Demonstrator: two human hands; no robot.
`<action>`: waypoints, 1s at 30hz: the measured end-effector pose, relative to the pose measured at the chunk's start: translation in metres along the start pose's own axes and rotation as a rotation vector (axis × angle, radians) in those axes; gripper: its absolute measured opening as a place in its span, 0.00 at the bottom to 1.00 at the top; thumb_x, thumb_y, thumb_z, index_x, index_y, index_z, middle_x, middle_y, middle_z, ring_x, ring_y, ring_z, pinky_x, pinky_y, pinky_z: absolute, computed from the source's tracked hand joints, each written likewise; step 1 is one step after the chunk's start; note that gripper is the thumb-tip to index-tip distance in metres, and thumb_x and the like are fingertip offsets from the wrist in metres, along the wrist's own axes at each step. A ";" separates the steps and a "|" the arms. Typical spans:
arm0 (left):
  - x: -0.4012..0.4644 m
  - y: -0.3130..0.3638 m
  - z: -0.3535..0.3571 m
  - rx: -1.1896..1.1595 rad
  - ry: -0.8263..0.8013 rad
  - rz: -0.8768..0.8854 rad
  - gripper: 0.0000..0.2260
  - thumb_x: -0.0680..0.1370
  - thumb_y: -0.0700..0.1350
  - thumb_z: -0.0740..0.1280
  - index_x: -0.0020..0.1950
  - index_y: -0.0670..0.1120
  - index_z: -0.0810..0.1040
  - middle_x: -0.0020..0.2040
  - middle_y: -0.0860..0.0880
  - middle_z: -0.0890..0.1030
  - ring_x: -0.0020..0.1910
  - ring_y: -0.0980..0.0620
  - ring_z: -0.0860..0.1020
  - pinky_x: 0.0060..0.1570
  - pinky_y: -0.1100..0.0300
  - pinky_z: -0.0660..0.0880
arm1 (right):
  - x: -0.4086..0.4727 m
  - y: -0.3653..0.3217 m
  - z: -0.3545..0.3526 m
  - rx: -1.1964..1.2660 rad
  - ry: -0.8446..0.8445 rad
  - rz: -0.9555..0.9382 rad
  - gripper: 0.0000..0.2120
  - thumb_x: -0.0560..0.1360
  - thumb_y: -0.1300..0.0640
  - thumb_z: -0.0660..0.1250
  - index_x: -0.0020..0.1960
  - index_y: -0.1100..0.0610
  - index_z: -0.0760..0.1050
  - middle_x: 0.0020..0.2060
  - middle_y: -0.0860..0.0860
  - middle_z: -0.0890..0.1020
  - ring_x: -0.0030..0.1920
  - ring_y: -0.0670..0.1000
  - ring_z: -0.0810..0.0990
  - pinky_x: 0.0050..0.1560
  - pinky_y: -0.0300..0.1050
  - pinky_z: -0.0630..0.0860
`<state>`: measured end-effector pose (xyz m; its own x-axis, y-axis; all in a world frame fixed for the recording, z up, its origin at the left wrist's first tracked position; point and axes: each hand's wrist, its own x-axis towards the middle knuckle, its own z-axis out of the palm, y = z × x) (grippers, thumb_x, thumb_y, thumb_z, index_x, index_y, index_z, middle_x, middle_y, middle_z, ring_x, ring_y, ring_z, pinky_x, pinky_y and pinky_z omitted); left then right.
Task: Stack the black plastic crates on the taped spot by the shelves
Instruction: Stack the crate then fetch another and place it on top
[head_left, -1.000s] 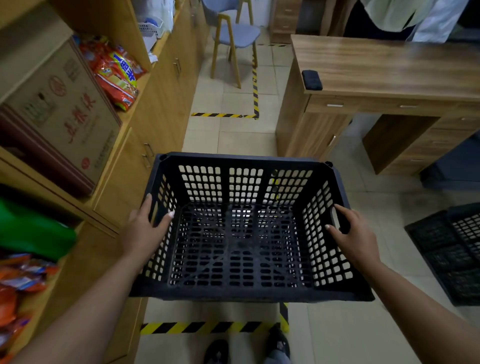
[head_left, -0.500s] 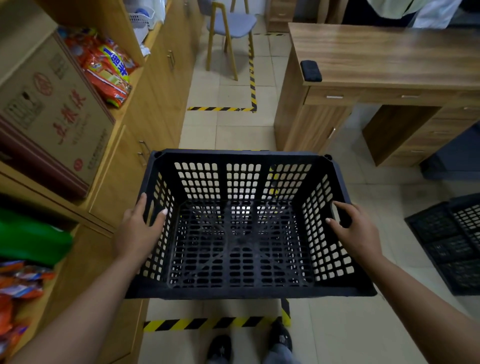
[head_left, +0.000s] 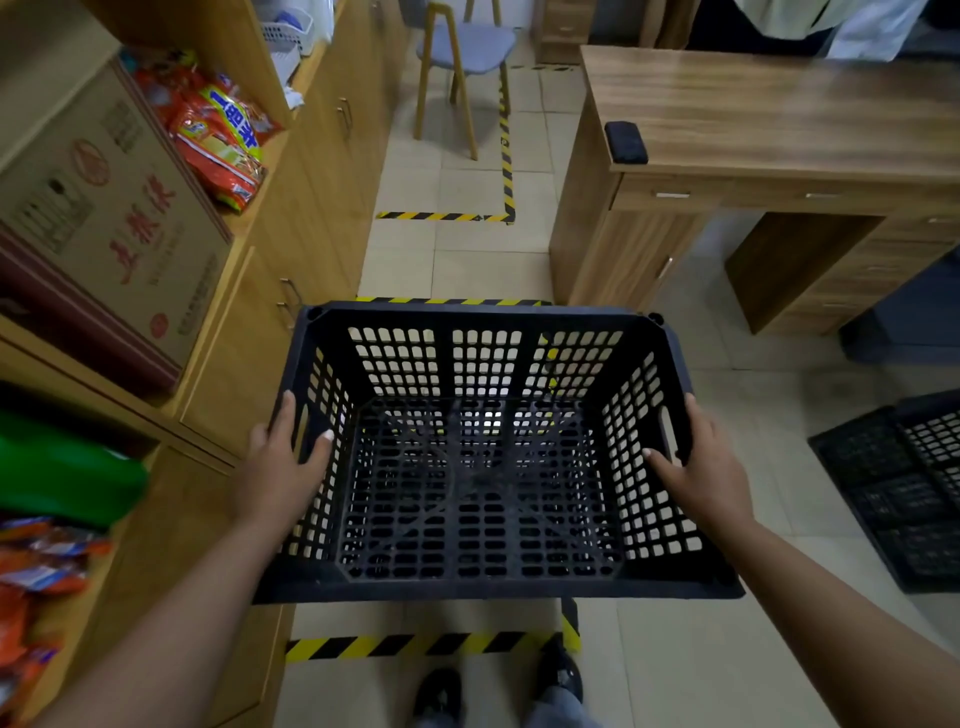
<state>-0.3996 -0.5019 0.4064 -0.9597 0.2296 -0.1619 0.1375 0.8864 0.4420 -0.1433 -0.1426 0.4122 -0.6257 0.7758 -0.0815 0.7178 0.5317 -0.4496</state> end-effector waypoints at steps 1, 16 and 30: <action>0.000 -0.001 -0.001 0.000 0.000 -0.004 0.31 0.78 0.60 0.60 0.77 0.58 0.50 0.69 0.41 0.66 0.50 0.42 0.75 0.40 0.51 0.76 | 0.000 0.000 0.001 -0.006 -0.003 0.003 0.39 0.73 0.50 0.71 0.76 0.55 0.54 0.71 0.55 0.67 0.64 0.55 0.72 0.56 0.52 0.74; 0.001 -0.003 0.005 0.146 0.022 0.018 0.33 0.77 0.61 0.58 0.78 0.56 0.47 0.68 0.39 0.66 0.43 0.42 0.75 0.34 0.54 0.73 | 0.000 0.003 0.007 -0.048 -0.002 0.011 0.39 0.73 0.47 0.69 0.77 0.54 0.52 0.69 0.54 0.67 0.58 0.55 0.76 0.52 0.53 0.77; 0.001 -0.002 0.004 0.224 0.012 0.035 0.35 0.77 0.60 0.59 0.78 0.54 0.44 0.67 0.39 0.65 0.49 0.39 0.75 0.37 0.52 0.72 | 0.000 -0.001 0.007 -0.117 0.022 0.031 0.37 0.74 0.43 0.65 0.76 0.52 0.52 0.71 0.55 0.66 0.64 0.57 0.73 0.53 0.56 0.77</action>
<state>-0.4000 -0.5020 0.4021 -0.9560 0.2582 -0.1392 0.2205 0.9455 0.2395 -0.1465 -0.1459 0.4064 -0.5966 0.7991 -0.0741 0.7685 0.5422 -0.3398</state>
